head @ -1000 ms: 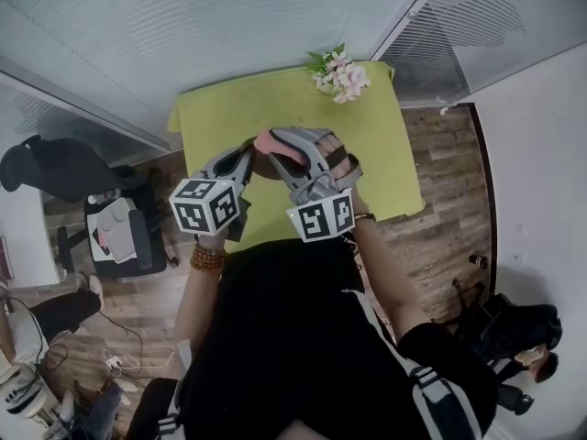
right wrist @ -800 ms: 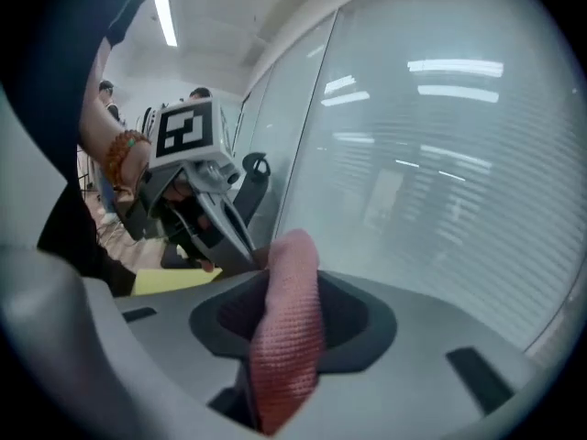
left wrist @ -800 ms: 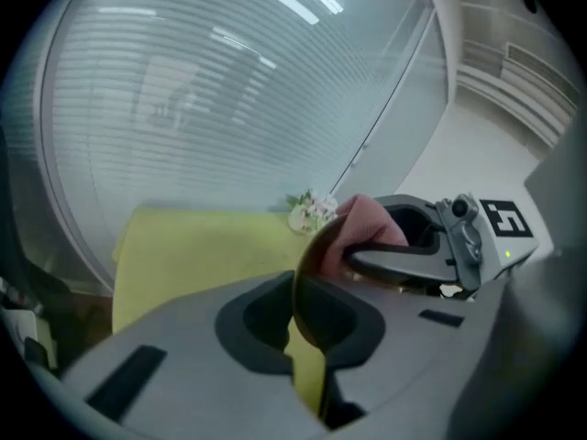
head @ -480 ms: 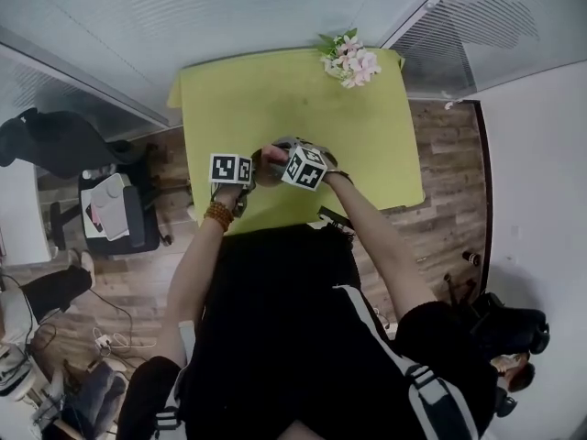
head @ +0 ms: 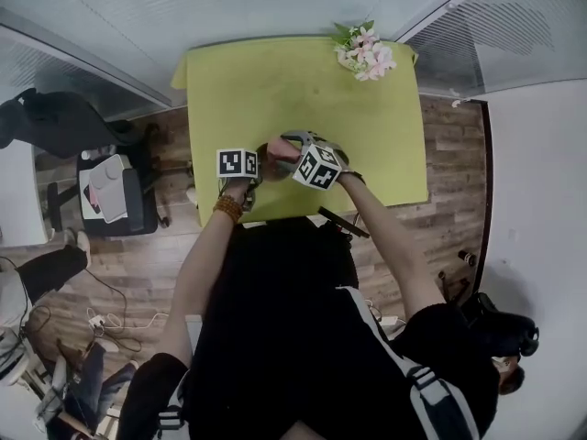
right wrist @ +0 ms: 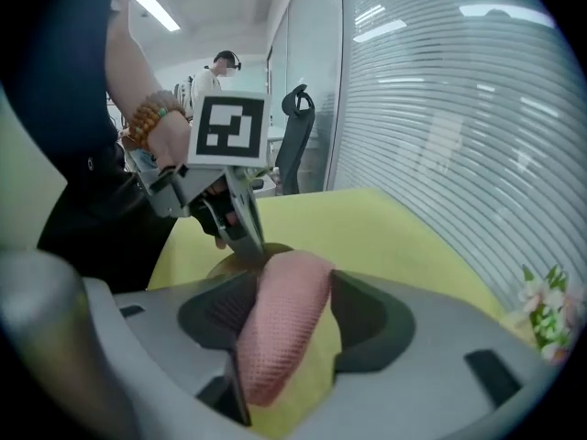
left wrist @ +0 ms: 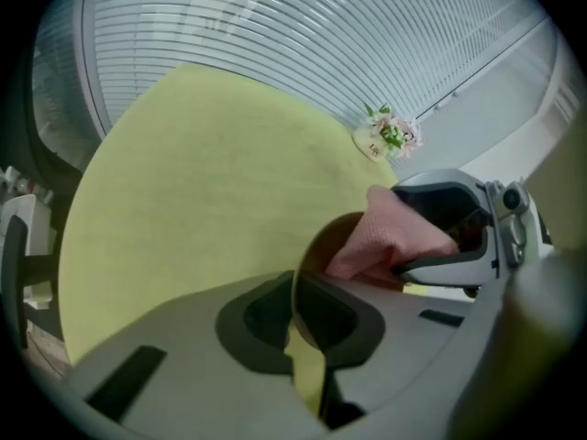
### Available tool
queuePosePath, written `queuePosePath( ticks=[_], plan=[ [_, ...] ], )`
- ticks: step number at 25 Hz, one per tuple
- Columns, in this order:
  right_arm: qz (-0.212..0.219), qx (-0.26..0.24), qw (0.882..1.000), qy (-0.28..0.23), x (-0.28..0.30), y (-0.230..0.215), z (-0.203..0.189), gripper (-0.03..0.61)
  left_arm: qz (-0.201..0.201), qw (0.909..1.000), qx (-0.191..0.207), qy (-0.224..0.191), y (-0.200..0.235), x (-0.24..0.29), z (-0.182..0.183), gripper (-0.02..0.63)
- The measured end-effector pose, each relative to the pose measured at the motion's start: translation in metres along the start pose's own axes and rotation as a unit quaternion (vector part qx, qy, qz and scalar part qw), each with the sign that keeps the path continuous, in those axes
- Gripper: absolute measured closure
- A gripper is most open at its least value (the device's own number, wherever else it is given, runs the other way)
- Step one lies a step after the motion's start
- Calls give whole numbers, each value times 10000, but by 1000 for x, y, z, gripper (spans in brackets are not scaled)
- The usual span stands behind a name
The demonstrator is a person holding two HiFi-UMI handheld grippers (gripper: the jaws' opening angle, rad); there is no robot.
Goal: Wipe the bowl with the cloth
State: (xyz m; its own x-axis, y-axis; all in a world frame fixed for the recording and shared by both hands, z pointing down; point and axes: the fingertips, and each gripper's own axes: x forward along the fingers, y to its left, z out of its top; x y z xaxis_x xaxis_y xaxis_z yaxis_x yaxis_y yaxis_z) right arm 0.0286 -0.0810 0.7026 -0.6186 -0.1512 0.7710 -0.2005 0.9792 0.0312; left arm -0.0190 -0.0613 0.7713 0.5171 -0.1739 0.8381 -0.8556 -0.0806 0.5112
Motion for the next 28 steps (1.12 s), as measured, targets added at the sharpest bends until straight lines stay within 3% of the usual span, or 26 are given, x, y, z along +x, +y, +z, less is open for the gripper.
queuePosePath(
  ticks=[4, 8, 12, 17, 20, 22, 28],
  plan=[
    [-62, -183, 9998, -35, -12, -1, 10, 331, -8, 9999, -147, 44, 5, -1, -2, 598],
    [-121, -150, 9991, 373, -3, -4, -3, 328, -49, 9998, -193, 46, 8, -2, -4, 598],
    [245, 42, 9978, 614, 16, 5, -21, 308, -42, 9999, -97, 49, 6, -1, -3, 598],
    [-132, 84, 9994, 315, -25, -11, 9, 311, -83, 9997, -216, 74, 8, -2, -4, 598],
    [-75, -190, 9992, 338, -28, 4, 30, 362, -140, 9993, -341, 55, 10, -1, -4, 598],
    [30, -320, 9983, 490, -12, 16, 33, 360, -168, 9989, -423, 57, 10, -1, -4, 598],
    [-100, 160, 9925, 1210, 34, 5, -1, 373, -151, 9990, -410, 15, 9, -1, -3, 598]
  ],
)
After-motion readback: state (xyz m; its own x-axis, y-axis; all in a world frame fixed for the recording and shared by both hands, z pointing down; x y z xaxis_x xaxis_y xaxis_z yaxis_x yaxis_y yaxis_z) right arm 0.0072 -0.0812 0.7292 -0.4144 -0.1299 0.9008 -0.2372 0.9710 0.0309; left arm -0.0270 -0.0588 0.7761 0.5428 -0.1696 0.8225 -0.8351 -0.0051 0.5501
